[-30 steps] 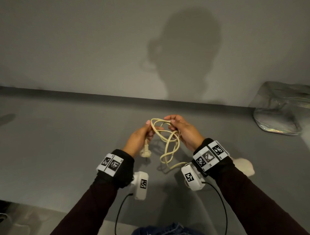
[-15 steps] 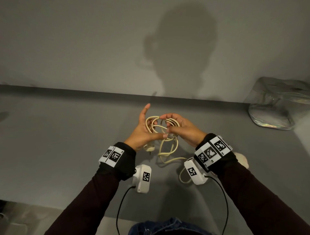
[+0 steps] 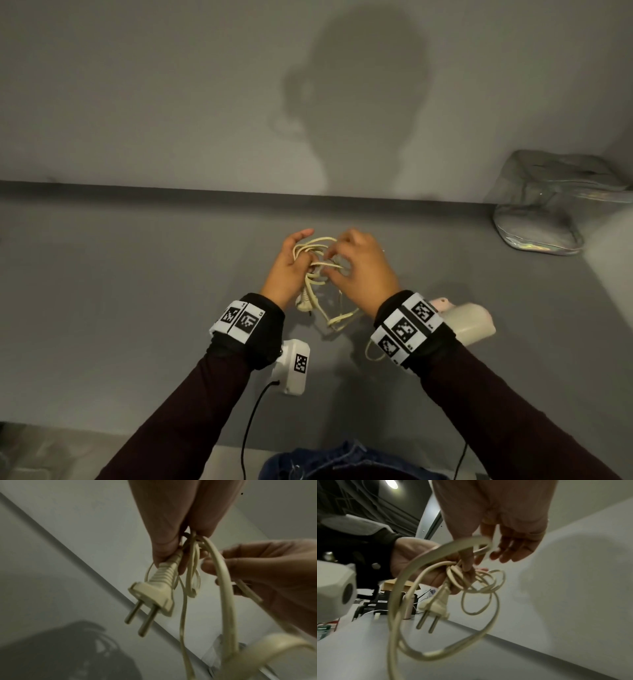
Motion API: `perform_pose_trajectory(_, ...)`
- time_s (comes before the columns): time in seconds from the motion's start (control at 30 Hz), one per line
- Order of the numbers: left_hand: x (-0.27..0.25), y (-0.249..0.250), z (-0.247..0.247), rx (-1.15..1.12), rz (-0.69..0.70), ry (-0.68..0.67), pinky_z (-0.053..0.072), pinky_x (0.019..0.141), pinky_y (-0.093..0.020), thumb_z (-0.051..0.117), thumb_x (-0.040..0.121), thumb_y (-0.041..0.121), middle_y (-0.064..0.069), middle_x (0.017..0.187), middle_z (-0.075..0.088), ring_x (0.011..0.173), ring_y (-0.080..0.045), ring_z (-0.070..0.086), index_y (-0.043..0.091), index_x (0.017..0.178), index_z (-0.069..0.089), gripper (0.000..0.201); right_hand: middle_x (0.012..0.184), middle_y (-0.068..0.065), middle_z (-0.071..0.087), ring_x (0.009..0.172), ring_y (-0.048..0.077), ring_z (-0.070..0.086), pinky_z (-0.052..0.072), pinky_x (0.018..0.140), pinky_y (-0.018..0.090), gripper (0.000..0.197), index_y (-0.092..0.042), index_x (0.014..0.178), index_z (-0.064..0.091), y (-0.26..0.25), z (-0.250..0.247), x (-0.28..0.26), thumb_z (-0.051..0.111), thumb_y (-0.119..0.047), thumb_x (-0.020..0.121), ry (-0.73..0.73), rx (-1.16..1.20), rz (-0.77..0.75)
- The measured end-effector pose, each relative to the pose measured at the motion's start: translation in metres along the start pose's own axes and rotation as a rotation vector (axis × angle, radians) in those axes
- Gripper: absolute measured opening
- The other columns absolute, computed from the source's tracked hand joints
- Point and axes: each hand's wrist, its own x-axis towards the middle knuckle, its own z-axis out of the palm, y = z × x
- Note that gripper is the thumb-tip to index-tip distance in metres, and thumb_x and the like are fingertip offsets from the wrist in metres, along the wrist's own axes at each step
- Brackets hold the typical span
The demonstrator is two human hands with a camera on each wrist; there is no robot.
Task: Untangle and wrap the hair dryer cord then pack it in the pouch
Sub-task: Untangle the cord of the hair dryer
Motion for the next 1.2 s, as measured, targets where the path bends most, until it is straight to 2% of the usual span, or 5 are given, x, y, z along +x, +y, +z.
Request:
perform_pose_trajectory(0.33,0.012,-0.013,-0.027,-0.122,-0.146,0.120,0.052,0.051,-0.013,0.035,0.092,0.001,-0.001,0.091,0.061,0.078,-0.015,0.061,0.017,0.095,0.048,0.021,0.064,0.002,0.062,0.050,0.013,0.062,0.055,0.055,0.027,0.023,-0.023,0.081,0.052,0.013,-0.016,-0.004,0.039,-0.012,0.096,0.414,0.910,0.379)
perform_pose_trajectory(0.5,0.015,-0.011,-0.049,-0.352,-0.207,0.080,0.060,0.055,-0.030,0.038,0.094,0.003,-0.003,0.101,0.059,0.079,-0.020,0.068,0.018,0.096,0.044,0.016,0.079,-0.005,0.075,0.086,0.016,0.068,0.051,0.086,0.027,0.020,-0.015,0.087,0.060,0.016,-0.037,-0.020,0.045,-0.002,0.090,-0.152,0.947,0.196)
perform_pose_trajectory(0.8,0.024,0.034,-0.039,-0.544,-0.239,-0.161,0.057,0.075,-0.042,0.031,0.094,0.000,-0.004,0.099,0.054,0.079,-0.030,0.071,0.015,0.105,0.044,0.023,0.083,-0.002,0.071,0.072,-0.003,0.059,0.042,0.072,0.005,0.020,-0.010,0.100,0.071,0.000,0.020,-0.027,0.061,-0.008,0.083,-0.684,0.349,0.145)
perform_pose_trajectory(1.0,0.006,0.065,-0.054,-0.324,-0.143,-0.374,0.054,0.083,-0.046,0.035,0.093,0.004,0.005,0.113,0.056,0.095,-0.029,0.068,0.023,0.116,0.045,0.032,0.151,0.012,0.027,0.141,0.034,0.020,0.014,0.115,0.050,0.059,-0.014,0.141,0.031,0.010,0.038,-0.015,0.043,0.001,0.085,-0.600,-0.164,0.259)
perform_pose_trajectory(1.2,-0.011,0.082,-0.085,-0.030,0.069,-0.187,0.060,0.061,-0.029,0.035,0.091,-0.004,0.010,0.112,0.054,0.063,-0.008,0.067,0.027,0.121,0.044,0.044,0.158,0.009,-0.007,0.145,0.030,0.002,0.006,0.114,0.055,0.079,-0.021,0.146,-0.001,0.022,0.005,-0.005,0.046,-0.006,0.085,-0.319,-0.276,0.336)
